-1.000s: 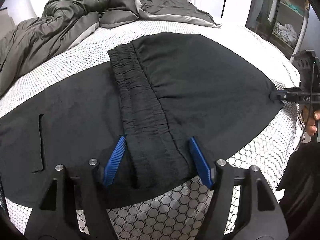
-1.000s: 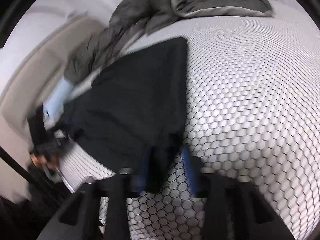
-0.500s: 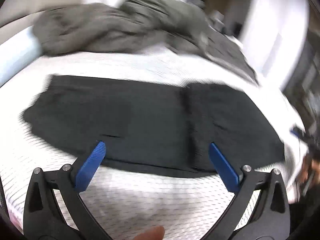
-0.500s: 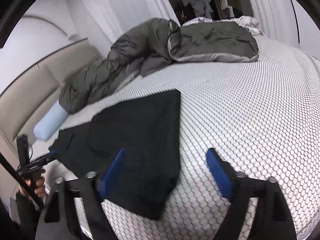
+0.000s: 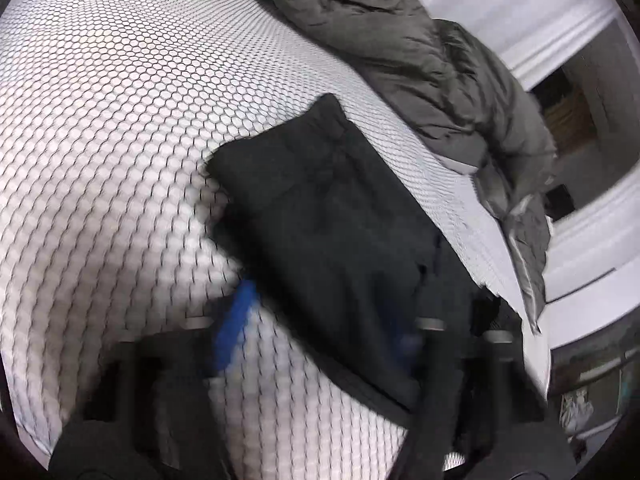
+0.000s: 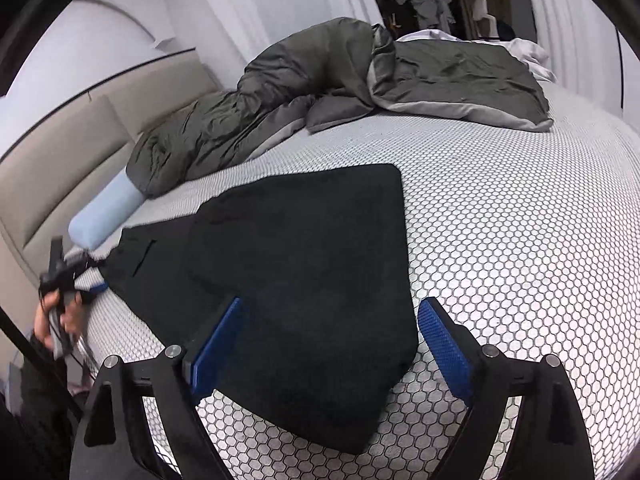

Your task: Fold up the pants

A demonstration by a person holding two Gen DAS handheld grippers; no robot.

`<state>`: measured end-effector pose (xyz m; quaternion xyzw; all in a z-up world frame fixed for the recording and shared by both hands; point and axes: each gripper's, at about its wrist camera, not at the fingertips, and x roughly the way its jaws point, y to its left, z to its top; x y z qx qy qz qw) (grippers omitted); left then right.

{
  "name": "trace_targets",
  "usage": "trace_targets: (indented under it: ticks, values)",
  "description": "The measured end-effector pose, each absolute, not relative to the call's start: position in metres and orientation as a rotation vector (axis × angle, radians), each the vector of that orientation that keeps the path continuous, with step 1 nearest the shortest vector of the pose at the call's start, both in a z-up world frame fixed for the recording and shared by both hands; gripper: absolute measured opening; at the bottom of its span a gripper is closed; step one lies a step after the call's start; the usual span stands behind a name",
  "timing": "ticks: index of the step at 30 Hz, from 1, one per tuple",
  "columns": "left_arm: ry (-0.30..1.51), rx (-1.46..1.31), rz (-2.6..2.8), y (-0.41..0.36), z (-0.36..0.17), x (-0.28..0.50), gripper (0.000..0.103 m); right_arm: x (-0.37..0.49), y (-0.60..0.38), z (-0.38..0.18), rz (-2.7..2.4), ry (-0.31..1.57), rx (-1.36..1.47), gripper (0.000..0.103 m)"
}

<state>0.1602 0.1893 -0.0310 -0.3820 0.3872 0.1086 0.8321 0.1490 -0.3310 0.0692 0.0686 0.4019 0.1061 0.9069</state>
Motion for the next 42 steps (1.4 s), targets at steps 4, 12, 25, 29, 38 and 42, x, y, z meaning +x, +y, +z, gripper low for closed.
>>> trace_targets:
  ticks: [4, 12, 25, 29, 38, 42]
  values:
    - [0.783, -0.711, 0.236, 0.174, -0.011, 0.173, 0.009, 0.151, -0.327, 0.066, 0.224, 0.837, 0.126, 0.090]
    - [0.566, -0.335, 0.041, 0.051, 0.111, 0.156, 0.006, 0.150, -0.337, 0.068, 0.208, 0.812, 0.144, 0.090]
    - [0.897, -0.118, -0.647, -0.250, 0.028, 0.194, 0.069, 0.154, -0.394, 0.071, 0.009, 0.797, 0.222, 0.090]
    - [0.885, -0.102, -0.630, -0.233, 0.018, 0.175, 0.070, 0.154, -0.406, 0.073, 0.004, 0.795, 0.275, 0.090]
    - [0.645, -0.061, -0.370, -0.152, 0.080, 0.203, 0.101, 0.167, -0.368, 0.073, 0.318, 0.820, 0.391, 0.070]
    - [0.661, -0.080, -0.256, -0.102, 0.053, 0.217, 0.102, 0.180, -0.342, 0.068, 0.415, 0.870, 0.379, 0.049]
